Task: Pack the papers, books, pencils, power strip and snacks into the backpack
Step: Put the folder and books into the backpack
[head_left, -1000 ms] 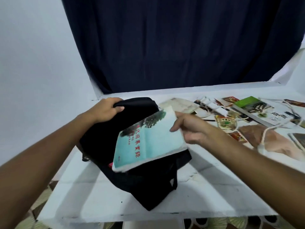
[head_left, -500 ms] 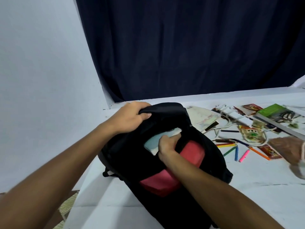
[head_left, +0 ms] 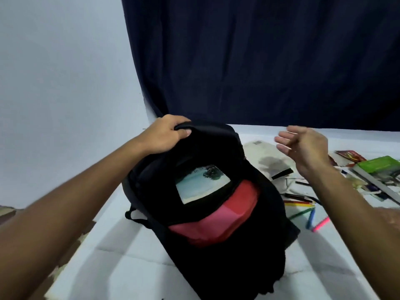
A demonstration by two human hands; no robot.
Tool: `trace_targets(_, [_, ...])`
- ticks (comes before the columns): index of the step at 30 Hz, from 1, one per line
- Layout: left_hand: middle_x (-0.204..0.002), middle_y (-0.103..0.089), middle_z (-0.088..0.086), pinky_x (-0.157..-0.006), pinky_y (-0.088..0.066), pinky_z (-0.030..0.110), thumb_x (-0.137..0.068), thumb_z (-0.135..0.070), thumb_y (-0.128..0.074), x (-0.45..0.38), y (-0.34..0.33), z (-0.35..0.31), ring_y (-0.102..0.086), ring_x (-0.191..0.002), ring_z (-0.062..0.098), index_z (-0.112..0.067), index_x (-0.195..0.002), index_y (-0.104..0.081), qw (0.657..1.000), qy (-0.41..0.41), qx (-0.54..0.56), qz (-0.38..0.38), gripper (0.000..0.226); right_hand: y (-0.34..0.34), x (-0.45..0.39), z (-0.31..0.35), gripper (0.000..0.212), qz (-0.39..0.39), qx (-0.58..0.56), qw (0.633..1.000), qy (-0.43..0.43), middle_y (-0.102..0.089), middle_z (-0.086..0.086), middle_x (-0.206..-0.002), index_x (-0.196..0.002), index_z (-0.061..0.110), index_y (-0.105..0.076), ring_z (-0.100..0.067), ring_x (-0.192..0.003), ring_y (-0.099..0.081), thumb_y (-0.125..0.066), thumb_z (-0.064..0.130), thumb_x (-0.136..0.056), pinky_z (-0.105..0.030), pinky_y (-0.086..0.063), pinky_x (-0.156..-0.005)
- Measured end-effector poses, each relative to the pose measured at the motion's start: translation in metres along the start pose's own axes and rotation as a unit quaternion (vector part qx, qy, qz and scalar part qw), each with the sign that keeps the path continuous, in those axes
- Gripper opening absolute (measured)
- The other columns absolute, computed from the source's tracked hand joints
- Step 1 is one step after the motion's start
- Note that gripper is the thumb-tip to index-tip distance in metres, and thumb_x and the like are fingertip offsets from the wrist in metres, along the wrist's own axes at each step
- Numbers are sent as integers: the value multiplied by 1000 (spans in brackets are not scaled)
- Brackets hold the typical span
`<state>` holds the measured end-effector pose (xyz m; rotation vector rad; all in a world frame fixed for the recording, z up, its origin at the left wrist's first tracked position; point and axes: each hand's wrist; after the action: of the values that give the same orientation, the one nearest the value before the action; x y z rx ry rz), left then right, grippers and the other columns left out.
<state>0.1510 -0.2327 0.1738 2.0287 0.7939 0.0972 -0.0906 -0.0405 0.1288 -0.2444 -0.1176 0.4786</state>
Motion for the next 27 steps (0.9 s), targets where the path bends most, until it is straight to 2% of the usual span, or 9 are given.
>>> trace_targets(3, [-114,-68,-4,-101,-45,32,-96,-15,-56,5,-9,-8,-61,-108,13,-20,-120,-65,1000,19,1,-1,27,44,-51,-48,31,-62,18,988,-140,-54,-12,-90,-117,1,-53,-24,-76,-57,-40,-5,-89,-38,-55,-75])
trace_targets(6, [-114,-66,-6,-99,-43,27,-96,-15,-55,9,-16,-16,-60,-109,12,-21,-121,-64,999,37,-18,-2,27,63,-78,-98,12,-69,-16,963,-261,-55,-19,-106,-91,2,-53,-31,-91,-59,-42,-1,-90,-42,-49,-87])
trace_targets(7, [-112,-66,-8,-98,-42,24,-96,-15,-55,11,-18,-19,-59,-108,12,-22,-121,-64,999,41,-24,-4,27,63,-85,-107,10,-71,-25,957,-279,-56,-17,-104,-87,3,-52,-28,-86,-59,-43,1,-90,-40,-48,-86])
trace_targets(11, [-113,-64,-9,-87,-38,5,-97,-14,-54,18,-25,-28,-56,-105,7,-21,-124,-62,996,65,-51,-18,29,47,-109,-127,7,-26,-86,934,-345,-60,-3,-78,-94,9,-57,-18,-52,-58,-59,11,-88,-31,-55,-57])
trace_targets(14, [-115,-66,-3,-95,-42,22,-97,-15,-55,20,-28,-31,-59,-107,13,-17,-123,-63,994,81,-70,-20,28,36,-118,-137,29,-21,-105,929,-354,-66,-5,-110,-114,13,-63,-26,-79,-66,-67,20,-86,-37,-55,-57])
trace_targets(18, [-115,-66,-4,-99,-43,29,-97,-16,-55,20,-30,-31,-59,-108,14,-20,-123,-62,993,95,-71,-19,28,26,-115,-132,34,-14,-118,931,-345,-63,-6,-113,-120,15,-59,-23,-73,-61,-68,21,-88,-32,-52,-39])
trace_targets(22, [-117,-67,-4,-99,-43,27,-96,-15,-56,20,-30,-29,-60,-109,14,-21,-123,-62,993,97,-67,-24,28,18,-110,-128,39,1,-114,950,-289,-63,-16,-112,-129,5,-51,-32,-84,-65,-61,2,-90,-47,-58,-76])
trace_targets(23, [-116,-67,-3,-98,-43,25,-96,-14,-56,20,-30,-29,-60,-108,13,-21,-123,-62,993,97,-63,-25,28,17,-110,-126,44,-5,-108,958,-266,-62,-17,-112,-131,4,-48,-32,-82,-65,-59,-4,-89,-48,-58,-76])
trace_targets(27, [-116,-67,-3,-95,-42,21,-96,-14,-56,19,-29,-27,-60,-107,12,-19,-124,-62,994,90,-58,-21,29,12,-113,-117,46,-8,-63,975,-211,-62,-21,-119,-129,2,-45,-35,-83,-69,-53,-12,-86,-36,-57,-45])
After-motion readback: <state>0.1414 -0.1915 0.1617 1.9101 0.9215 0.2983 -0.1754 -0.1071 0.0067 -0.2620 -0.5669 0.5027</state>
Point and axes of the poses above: each hand's wrist, its own x-axis away from the middle knuckle, its own y-axis out of the back of the hand, z = x × y
